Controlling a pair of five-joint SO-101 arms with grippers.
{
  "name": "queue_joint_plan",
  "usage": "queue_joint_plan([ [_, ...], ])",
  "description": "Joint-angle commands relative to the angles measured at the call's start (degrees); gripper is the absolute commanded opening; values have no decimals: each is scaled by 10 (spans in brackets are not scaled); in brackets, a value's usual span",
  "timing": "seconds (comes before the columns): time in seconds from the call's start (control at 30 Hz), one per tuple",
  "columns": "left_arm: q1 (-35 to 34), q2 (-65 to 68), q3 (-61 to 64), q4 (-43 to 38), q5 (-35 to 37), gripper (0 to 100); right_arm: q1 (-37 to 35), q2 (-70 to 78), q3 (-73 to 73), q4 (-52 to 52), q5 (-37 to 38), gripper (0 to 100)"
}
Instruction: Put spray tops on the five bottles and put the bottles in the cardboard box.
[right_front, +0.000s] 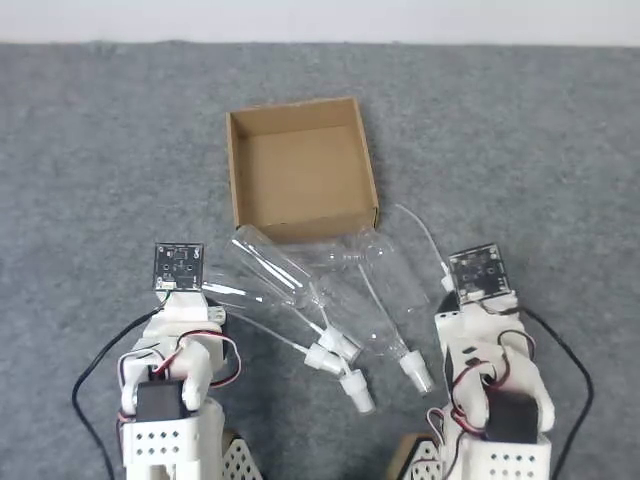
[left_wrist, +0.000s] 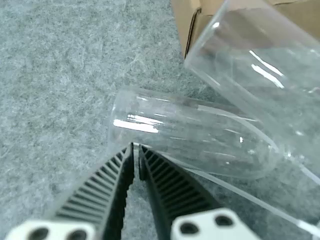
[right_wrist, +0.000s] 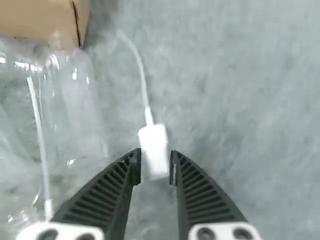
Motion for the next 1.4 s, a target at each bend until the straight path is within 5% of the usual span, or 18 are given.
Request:
queue_joint_plan([
  [0.0,0,-8,-8,2,0,13,11,-8,-69,-22,18,61],
  [0.53,0,-8,-8,2,0,13,7,2,-297,-6,18,85],
  [0.97,0,-8,-8,2,0,13,1,255,-437,2,-7,136],
  [1.37,0,-8,-8,2,0,13,-144,385,-496,70,-6,184],
])
